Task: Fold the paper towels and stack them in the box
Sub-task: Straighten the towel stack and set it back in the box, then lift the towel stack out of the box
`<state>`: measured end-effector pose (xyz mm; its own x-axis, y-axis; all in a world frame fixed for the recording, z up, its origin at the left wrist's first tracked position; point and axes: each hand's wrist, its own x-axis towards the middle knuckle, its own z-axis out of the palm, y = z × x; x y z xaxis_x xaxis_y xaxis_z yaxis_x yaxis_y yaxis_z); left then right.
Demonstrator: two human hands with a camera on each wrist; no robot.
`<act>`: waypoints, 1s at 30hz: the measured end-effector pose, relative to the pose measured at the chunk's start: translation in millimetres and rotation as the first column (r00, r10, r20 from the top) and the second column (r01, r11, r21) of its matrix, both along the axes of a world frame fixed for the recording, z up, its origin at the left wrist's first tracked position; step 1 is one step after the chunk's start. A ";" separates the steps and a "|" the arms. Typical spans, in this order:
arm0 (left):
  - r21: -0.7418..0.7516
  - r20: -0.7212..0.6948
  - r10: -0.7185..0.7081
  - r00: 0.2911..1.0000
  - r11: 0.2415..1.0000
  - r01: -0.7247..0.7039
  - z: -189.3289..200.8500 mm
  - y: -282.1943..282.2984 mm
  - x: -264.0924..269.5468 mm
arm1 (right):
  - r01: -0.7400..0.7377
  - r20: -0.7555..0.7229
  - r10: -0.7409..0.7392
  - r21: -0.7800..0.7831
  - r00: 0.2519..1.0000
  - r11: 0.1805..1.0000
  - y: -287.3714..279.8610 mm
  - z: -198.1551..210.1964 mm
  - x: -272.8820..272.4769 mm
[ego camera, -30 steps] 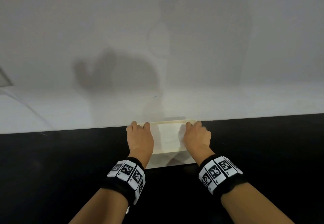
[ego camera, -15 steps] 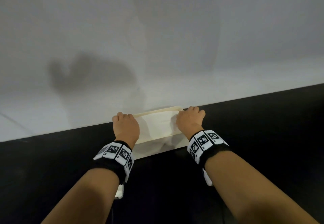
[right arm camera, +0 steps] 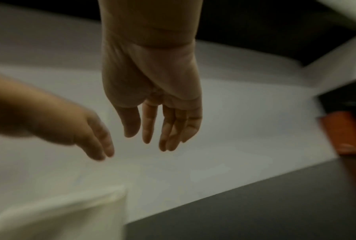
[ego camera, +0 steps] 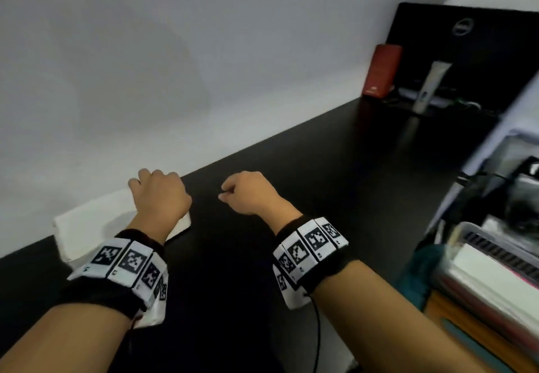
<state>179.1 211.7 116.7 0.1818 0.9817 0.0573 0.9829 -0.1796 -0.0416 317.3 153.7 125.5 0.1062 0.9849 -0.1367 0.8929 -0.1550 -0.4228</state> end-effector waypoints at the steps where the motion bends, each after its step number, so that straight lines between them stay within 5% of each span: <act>1: -0.021 0.032 -0.054 0.998 0.998 0.055 1.4 -11.5 24.6 | 0.045 -0.070 -0.045 0.001 0.997 0.999 -20.4 4.2 20.7; 6: -0.122 0.154 -0.339 0.928 0.926 0.358 -1.2 -73.5 152.5 | 0.353 -0.276 -0.336 0.013 0.901 0.936 -115.9 2.0 135.1; 9: -0.219 0.380 -0.415 0.827 0.828 0.516 -12.5 -111.7 229.8 | 0.568 -0.306 -0.538 0.010 0.785 0.823 -172.7 -14.5 206.2; 15: -0.338 0.594 -0.466 0.656 0.595 0.729 -46.5 -196.7 361.2 | 0.910 -0.214 -0.895 -0.054 0.392 0.411 -288.7 -72.5 332.3; 18: -0.405 0.598 -0.485 0.638 0.504 0.763 -68.2 -229.2 408.6 | 0.970 -0.146 -0.977 -0.160 0.158 0.181 -338.1 -111.4 377.8; 20: -0.461 0.580 -0.498 0.645 0.452 0.764 -82.6 -244.5 431.9 | 0.967 -0.085 -0.994 -0.241 0.066 0.084 -360.9 -138.0 396.9; 25: -0.551 0.512 -0.544 0.664 0.385 0.740 -110.1 -265.3 468.1 | 0.909 -0.045 -0.999 -0.416 0.000 0.019 -375.0 -179.9 412.1; 30: -0.621 0.360 -0.666 0.653 0.352 0.701 -120.5 -269.9 480.9 | 0.887 0.008 -1.000 -0.461 0.011 0.006 -367.6 -179.0 419.6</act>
<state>659.9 -58.2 -3.8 0.8231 0.2617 -0.5040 0.5041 -0.7454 0.4363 736.9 -213.8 -53.5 0.8122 -0.1018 -0.5744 -0.3225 -0.8989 -0.2966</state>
